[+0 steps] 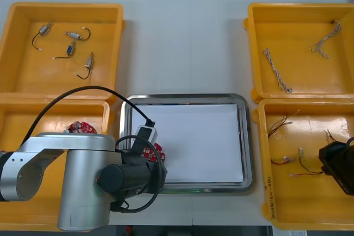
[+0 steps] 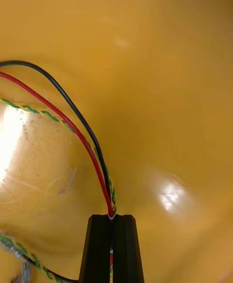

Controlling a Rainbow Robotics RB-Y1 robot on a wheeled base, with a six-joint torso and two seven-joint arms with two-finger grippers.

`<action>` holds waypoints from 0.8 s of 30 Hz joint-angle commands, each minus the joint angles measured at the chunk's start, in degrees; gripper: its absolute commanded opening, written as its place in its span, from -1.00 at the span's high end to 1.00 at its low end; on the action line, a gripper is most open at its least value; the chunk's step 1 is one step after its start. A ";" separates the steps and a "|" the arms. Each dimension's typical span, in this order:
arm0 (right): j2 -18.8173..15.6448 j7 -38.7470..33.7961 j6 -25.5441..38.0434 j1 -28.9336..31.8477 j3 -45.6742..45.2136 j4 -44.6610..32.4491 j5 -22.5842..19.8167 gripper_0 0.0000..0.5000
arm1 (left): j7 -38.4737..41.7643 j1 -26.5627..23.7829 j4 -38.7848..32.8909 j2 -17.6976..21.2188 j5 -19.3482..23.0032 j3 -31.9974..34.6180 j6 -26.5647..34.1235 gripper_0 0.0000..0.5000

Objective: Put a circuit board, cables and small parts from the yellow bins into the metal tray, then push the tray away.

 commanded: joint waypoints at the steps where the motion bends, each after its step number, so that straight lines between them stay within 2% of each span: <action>1: -0.19 0.65 5.92 -1.32 -5.76 -5.59 -0.94 1.00 | 3.98 -1.79 -1.28 -0.27 -0.50 1.13 0.25 -1.00; 8: -2.39 0.73 16.11 -3.43 -10.60 -10.95 -2.70 1.00 | 3.37 -0.91 -1.55 0.34 2.48 5.35 2.01 -1.00; 17: -5.99 0.82 16.34 -6.25 -13.85 -16.92 -11.66 1.00 | 1.43 2.69 -3.48 1.49 6.09 13.70 6.67 -1.00; 24: -11.44 1.79 16.34 -7.04 -13.85 -19.21 -20.19 1.00 | -0.59 7.00 -4.89 3.24 7.23 20.73 9.13 -1.00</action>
